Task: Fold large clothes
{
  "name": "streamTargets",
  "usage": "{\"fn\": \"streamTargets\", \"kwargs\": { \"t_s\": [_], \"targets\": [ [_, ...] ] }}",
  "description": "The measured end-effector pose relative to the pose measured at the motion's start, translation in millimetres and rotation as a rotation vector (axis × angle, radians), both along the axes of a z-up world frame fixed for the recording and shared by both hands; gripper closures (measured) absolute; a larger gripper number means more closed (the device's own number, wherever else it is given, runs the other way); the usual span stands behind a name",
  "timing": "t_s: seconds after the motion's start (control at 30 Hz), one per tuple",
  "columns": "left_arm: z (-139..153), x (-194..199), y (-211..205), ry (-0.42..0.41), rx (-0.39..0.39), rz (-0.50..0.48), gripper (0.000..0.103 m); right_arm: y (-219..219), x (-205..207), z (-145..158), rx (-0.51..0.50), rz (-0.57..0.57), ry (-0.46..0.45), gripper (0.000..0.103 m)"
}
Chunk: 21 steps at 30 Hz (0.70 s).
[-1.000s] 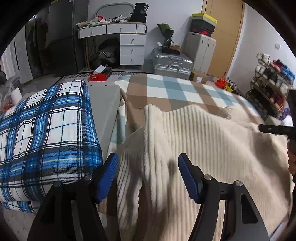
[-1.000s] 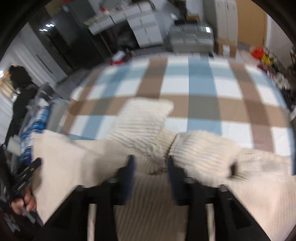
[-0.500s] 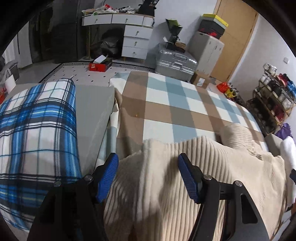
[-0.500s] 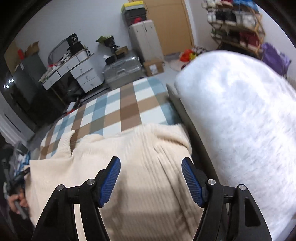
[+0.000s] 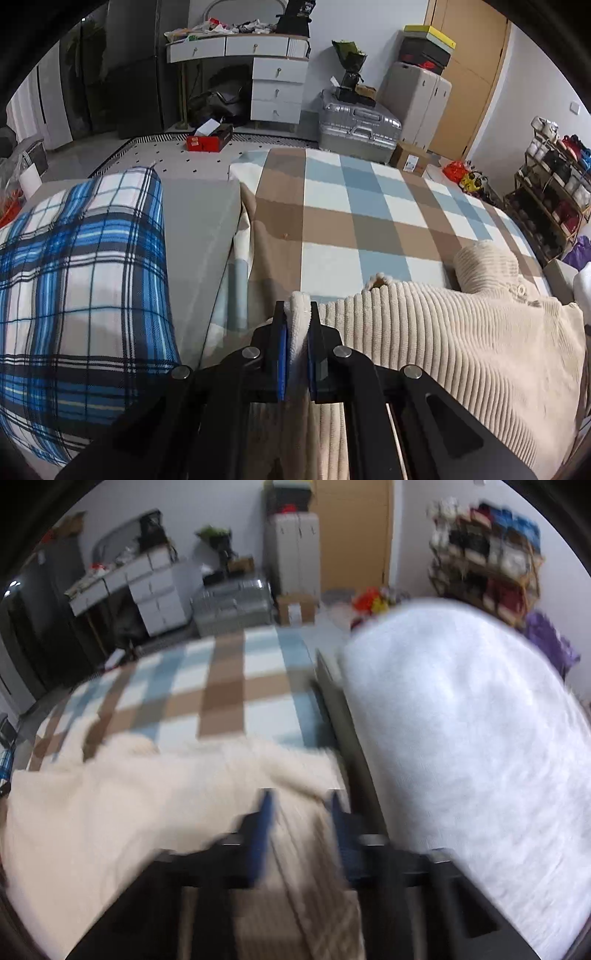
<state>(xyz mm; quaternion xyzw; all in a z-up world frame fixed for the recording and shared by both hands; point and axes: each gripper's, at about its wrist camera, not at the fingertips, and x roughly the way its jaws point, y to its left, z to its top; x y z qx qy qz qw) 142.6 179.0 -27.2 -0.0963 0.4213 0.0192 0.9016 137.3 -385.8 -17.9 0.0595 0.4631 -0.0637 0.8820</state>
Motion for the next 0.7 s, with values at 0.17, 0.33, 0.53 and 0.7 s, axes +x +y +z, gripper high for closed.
{"fn": "streamTargets", "kwargs": {
  "t_s": [0.17, 0.33, 0.53, 0.7],
  "targets": [
    [-6, 5, -3, 0.024, 0.006, -0.011, 0.099, -5, 6, -6, 0.065, 0.012, -0.020, 0.093],
    [-5, 7, -4, 0.028, 0.010, -0.013, 0.099, 27, 28, -9, -0.134, 0.037, 0.022, 0.069],
    [-7, 9, -1, 0.029, 0.001, -0.021, 0.099, 42, 25, 6, -0.301, 0.132, -0.001, 0.041],
    [-11, 13, -4, 0.039, 0.011, -0.036, 0.099, 42, 45, -3, -0.347, 0.307, 0.090, 0.038]
  ]
}}
